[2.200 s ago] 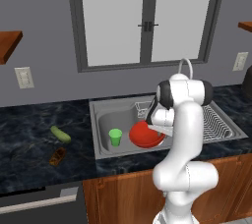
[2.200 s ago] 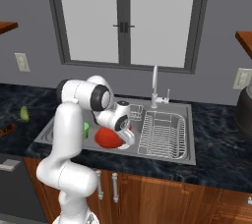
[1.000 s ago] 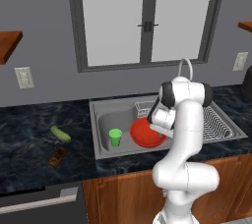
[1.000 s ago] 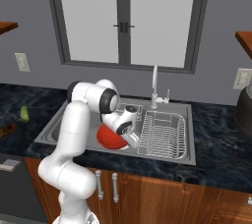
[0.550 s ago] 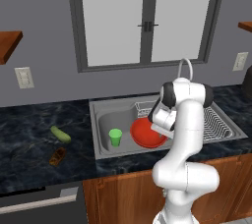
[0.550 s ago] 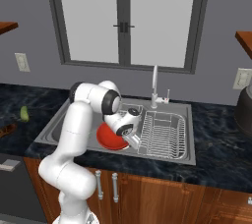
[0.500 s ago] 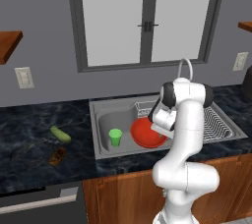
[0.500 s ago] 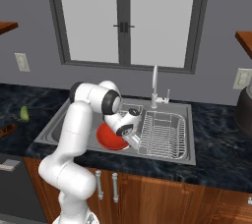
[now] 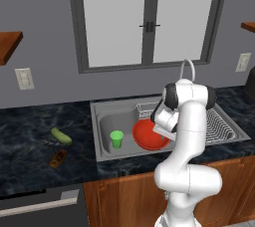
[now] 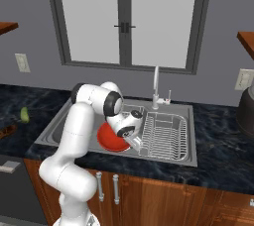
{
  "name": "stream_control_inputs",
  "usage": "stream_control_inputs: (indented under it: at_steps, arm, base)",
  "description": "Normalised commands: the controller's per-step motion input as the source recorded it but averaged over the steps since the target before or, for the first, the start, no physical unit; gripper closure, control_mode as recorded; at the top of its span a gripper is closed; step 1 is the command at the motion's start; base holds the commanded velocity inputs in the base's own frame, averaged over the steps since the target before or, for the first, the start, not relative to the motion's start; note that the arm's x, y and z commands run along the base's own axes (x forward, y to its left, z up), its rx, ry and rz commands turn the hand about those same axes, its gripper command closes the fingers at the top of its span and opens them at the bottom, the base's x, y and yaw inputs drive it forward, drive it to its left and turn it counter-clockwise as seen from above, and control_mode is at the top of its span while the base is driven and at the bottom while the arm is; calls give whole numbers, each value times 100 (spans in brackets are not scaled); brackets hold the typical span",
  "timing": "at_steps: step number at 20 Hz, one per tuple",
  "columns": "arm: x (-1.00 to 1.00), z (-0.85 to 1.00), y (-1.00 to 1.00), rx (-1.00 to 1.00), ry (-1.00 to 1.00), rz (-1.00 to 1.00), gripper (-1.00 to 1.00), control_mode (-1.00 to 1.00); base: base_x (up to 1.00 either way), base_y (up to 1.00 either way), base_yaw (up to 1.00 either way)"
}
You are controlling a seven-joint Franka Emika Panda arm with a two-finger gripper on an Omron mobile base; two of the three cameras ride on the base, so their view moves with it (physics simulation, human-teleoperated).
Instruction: Remove the cucumber and sweet potato from the sink. Then move the bowl and cup from the counter to the sink for washing.
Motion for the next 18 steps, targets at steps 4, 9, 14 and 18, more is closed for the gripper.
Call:
stream_control_inputs:
  at_steps: [4, 9, 14, 18]
  arm:
    - [12, -12, 15, 0, 0, -1, 100, -100]
    - [10, -8, 14, 0, 0, -3, -100, -100]
    - [4, -1, 8, 0, 0, -5, -100, -100]
    - [1, 1, 3, 0, 0, -4, -100, -100]
  base:
    - [0, 0, 0]
    - [0, 0, 0]
    - [0, 0, 0]
    - [0, 0, 0]
